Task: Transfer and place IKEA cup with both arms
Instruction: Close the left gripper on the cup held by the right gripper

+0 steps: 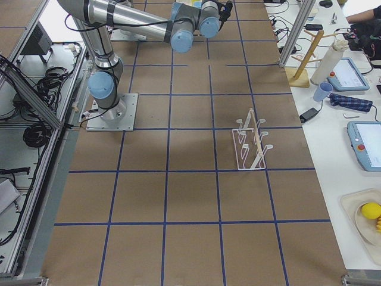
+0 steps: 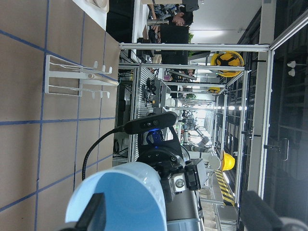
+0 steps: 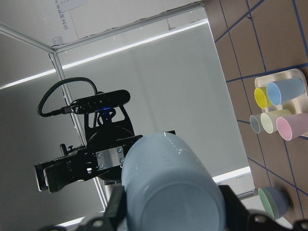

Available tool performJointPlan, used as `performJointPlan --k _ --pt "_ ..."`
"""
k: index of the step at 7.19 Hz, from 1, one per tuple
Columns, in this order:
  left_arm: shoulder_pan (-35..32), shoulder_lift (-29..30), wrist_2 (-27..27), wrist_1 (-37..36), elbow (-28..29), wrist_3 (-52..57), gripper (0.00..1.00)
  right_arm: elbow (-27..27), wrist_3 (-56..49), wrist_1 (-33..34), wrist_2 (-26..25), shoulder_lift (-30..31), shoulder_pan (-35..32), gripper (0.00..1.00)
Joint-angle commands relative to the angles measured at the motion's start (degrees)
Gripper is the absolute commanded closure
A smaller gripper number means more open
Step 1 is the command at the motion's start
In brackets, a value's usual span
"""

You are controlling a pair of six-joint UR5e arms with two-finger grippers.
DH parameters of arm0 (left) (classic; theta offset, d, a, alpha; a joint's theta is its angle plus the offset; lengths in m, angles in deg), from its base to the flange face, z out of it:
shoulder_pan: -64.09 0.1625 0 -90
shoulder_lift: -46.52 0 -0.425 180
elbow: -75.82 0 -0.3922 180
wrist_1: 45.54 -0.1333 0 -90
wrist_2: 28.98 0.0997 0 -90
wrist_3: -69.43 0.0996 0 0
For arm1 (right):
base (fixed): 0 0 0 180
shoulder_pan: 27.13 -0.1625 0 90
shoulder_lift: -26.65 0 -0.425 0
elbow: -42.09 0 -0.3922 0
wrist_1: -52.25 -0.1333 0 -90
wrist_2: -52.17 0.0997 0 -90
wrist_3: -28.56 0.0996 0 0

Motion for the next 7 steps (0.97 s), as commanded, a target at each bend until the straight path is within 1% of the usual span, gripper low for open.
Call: performJointPlan --k 1,2,3,4,5,7 --pt "-0.04 -0.99 0.48 0.03 -0.79 -0.02 0.23 0.10 0.06 0.26 0.44 -0.72 -1.00 1.00" --pt "-0.04 -1.34 0.66 0.20 -0.97 -0.10 0.28 0.27 0.15 0.26 0.70 -0.63 -1.61 1.00" --pt "-0.04 -1.86 0.66 0.46 -1.49 -0.28 0.36 0.36 0.32 0.26 0.71 -0.80 -1.62 1.00" --pt "0.05 -2.91 0.83 0.64 -2.80 -0.72 0.36 0.45 0.41 0.34 0.71 -0.81 -1.62 1.00" --pt "0.05 -3.53 1.01 0.38 -4.12 -0.72 0.38 0.45 0.50 0.34 0.79 -0.89 -1.62 1.00" --pt "0.31 -3.72 1.10 0.11 -4.31 -0.72 0.48 0.54 1.99 0.61 0.79 -0.89 -1.62 1.00"
